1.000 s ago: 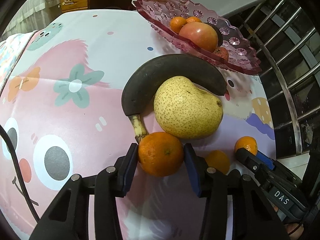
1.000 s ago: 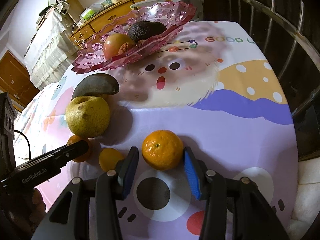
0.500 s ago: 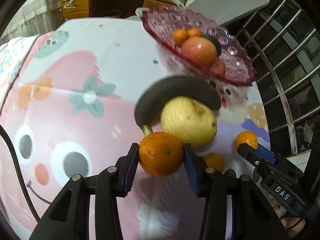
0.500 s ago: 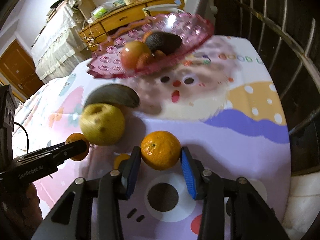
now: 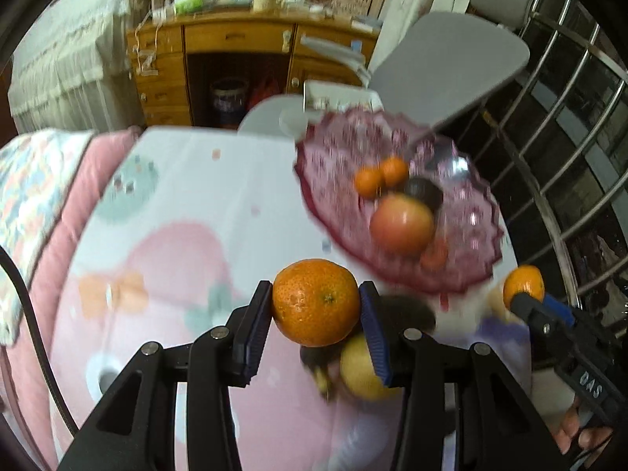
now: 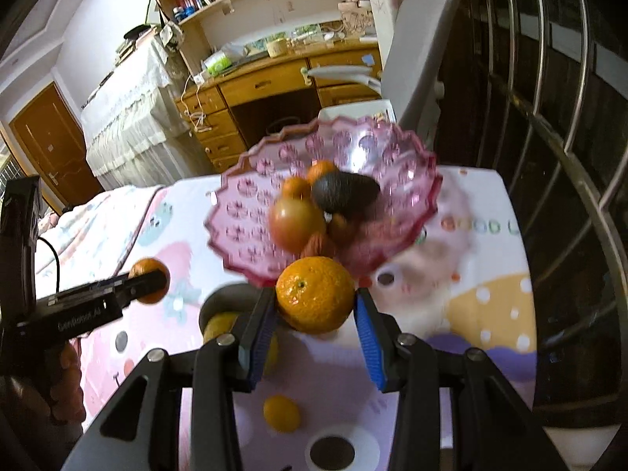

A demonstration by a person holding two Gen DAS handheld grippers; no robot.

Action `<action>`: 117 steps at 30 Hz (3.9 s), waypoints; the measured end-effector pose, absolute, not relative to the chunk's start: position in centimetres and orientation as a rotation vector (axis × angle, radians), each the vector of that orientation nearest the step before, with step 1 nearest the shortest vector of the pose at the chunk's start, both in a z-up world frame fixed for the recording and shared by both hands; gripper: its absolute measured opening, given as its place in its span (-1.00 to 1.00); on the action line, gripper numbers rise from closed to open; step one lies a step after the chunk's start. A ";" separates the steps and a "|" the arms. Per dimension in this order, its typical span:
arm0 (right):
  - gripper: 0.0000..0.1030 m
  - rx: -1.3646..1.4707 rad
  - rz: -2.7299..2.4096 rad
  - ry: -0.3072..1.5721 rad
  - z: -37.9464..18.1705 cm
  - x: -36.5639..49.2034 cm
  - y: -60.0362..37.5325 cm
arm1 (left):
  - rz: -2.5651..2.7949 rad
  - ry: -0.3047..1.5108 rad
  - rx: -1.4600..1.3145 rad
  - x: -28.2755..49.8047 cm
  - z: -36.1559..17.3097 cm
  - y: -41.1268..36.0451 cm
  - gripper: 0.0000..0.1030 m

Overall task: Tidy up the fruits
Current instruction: 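Carry both mandarins up over the pink bowl, then open both grippers to drop the mandarins into the bowl, then grasp the yellow pear with the left gripper while the right gripper grasps a mandarin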

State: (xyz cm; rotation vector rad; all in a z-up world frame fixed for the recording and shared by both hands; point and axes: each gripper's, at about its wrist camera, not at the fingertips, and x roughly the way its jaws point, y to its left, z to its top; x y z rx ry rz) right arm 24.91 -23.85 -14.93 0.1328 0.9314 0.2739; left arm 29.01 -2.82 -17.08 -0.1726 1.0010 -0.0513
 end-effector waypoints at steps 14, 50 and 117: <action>-0.20 0.172 0.232 0.929 -15.1 29.4 -24.5 | -0.089 0.955 -0.215 36.1 -17.2 -5.6 -0.16; -0.02 0.313 0.157 0.953 -16.8 23.6 -26.1 | -0.178 1.067 -0.307 29.5 -16.0 -3.8 0.57; -0.38 -0.068 0.391 0.994 -24.9 16.3 -18.3 | -0.089 1.432 0.108 29.5 -27.4 -14.2 0.42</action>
